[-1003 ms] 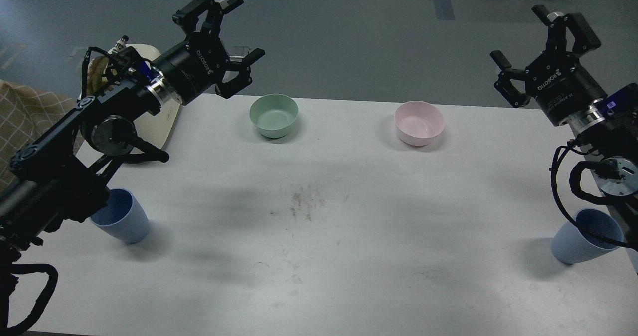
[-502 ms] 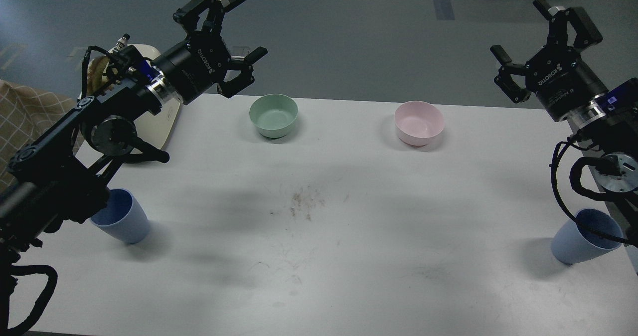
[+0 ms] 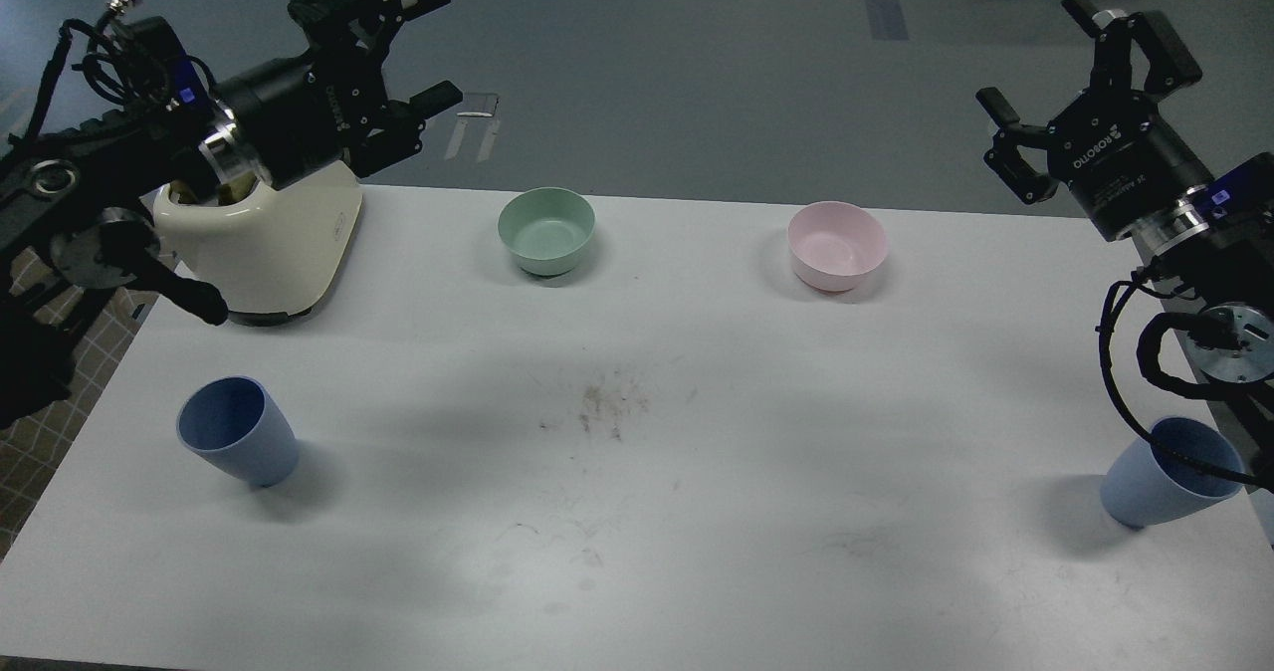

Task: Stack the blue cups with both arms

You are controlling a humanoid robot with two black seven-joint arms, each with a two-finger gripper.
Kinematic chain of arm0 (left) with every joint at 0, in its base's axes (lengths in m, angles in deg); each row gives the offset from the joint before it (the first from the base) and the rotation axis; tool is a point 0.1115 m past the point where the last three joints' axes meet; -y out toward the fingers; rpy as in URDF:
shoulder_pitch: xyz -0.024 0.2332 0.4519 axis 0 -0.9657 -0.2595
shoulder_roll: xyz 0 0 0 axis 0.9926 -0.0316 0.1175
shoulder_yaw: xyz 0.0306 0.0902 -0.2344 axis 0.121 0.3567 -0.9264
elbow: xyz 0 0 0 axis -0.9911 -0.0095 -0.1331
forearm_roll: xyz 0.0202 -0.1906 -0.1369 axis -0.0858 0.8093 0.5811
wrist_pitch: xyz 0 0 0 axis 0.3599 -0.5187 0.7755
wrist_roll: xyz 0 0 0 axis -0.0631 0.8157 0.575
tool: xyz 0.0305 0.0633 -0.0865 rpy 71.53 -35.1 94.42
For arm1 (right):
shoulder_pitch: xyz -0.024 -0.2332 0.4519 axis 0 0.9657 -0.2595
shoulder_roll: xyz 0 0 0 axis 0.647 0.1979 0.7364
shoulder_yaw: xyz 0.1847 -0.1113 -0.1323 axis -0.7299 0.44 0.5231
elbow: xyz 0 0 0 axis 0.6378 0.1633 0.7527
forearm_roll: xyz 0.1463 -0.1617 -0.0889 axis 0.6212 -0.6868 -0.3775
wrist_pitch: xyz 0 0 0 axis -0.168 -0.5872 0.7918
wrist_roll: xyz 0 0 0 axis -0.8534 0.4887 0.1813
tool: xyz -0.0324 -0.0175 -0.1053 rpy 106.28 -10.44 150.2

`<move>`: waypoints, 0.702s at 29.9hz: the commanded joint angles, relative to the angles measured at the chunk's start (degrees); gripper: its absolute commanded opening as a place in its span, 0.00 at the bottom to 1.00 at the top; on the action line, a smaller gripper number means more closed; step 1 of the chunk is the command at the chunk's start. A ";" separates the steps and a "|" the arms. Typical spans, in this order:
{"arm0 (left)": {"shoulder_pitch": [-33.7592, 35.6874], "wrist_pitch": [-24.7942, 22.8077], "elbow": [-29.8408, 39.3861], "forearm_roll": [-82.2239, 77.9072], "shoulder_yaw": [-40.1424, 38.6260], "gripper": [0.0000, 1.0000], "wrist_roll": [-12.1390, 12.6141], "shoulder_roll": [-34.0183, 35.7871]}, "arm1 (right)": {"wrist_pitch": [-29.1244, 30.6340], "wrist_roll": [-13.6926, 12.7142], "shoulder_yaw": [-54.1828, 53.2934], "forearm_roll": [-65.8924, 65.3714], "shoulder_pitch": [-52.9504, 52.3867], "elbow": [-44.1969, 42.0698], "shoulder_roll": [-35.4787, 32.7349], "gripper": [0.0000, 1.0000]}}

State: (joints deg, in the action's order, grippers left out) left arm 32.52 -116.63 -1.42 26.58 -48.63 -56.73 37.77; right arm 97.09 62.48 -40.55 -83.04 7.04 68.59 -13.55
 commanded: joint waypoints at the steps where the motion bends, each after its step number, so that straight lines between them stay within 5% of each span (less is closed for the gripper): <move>1: -0.13 0.03 3.22 -5.03 -0.36 0.96 -0.07 6.61 | 0.00 0.00 0.00 -0.08 -0.16 0.11 -0.40 1.00; 5: -0.13 0.03 5.51 -10.22 -0.36 0.96 -0.34 14.71 | 0.00 0.00 0.00 -0.08 -0.16 0.72 -0.49 1.00; 9: -0.13 0.03 6.12 -15.84 -0.97 0.96 -3.32 21.46 | 0.00 0.00 0.00 -0.08 -0.16 0.81 -0.40 1.00; 21: -3.90 0.03 11.38 -29.98 -0.10 0.96 -6.84 29.12 | 0.00 0.00 0.18 -0.17 -0.16 0.81 0.21 1.00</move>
State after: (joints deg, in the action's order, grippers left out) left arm 30.70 -116.60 7.02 -0.16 -48.75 -63.13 66.20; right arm 97.09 62.48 -40.39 -83.20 6.88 69.41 -13.40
